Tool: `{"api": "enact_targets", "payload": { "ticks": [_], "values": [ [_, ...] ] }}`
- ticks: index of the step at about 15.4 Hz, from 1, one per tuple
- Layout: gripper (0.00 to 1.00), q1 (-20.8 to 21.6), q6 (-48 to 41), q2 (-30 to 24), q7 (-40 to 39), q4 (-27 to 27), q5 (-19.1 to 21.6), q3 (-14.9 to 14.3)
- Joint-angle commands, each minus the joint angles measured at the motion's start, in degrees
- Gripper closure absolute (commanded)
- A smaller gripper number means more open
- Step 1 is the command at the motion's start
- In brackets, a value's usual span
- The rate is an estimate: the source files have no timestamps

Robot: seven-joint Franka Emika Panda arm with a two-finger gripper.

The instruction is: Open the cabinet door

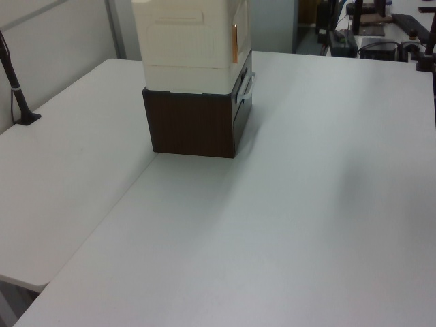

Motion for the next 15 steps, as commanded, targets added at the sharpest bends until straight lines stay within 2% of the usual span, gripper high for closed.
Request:
{"api": "enact_targets", "payload": {
  "ticks": [1,15],
  "values": [
    [0.0,-0.16,-0.07,-1.09,-1.02,-1.09,-1.06,-0.13],
    [0.0,-1.03,-0.15,-1.09,-0.84,-0.83,-0.53,-0.13]
  ]
}}
